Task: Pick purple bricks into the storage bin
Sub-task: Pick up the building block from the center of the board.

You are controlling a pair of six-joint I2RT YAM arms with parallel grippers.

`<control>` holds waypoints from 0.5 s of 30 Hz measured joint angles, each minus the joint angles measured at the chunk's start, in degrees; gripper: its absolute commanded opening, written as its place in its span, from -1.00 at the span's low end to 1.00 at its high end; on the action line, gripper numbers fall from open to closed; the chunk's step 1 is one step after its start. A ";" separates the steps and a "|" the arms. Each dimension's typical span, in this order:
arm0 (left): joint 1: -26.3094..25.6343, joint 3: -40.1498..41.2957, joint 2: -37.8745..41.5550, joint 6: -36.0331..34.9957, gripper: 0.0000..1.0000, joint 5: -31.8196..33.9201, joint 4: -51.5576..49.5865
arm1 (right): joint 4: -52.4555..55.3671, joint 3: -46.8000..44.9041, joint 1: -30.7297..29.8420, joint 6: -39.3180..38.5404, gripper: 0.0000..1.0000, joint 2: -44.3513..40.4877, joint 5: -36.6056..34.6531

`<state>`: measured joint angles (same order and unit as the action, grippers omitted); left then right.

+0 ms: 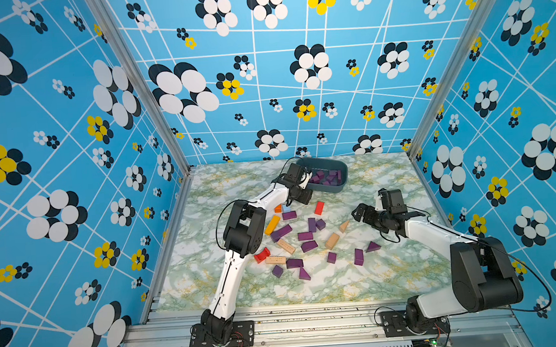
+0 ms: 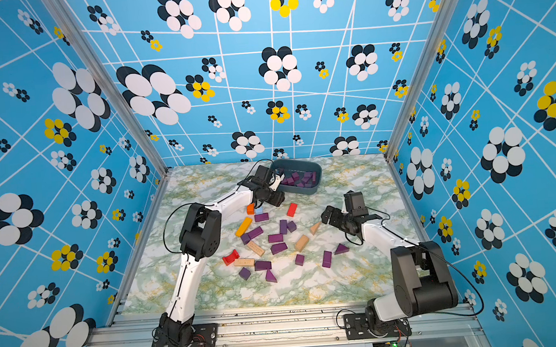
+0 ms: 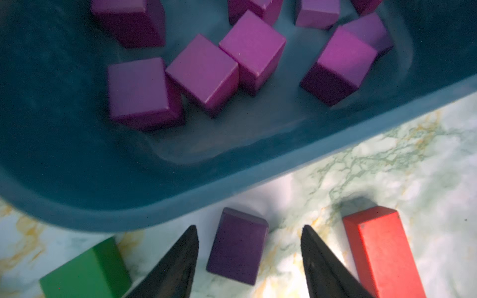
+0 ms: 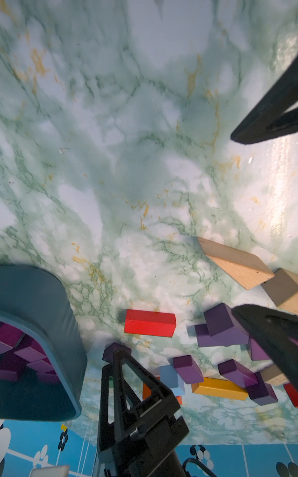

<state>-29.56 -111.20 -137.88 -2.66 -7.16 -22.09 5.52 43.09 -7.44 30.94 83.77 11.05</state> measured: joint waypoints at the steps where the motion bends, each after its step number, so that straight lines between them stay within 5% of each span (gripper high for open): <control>1: -0.09 0.00 -0.11 0.00 0.25 0.24 -0.50 | -0.02 0.00 0.02 0.00 0.98 0.00 0.04; 15: -0.22 -3.26 -1.46 -1.81 -0.32 1.68 -5.20 | -0.04 0.00 0.02 0.44 0.98 0.00 0.28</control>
<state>-29.78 -114.45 -139.35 -4.47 -5.48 -27.29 5.48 43.09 -7.42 31.38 83.77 11.33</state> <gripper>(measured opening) 0.365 0.991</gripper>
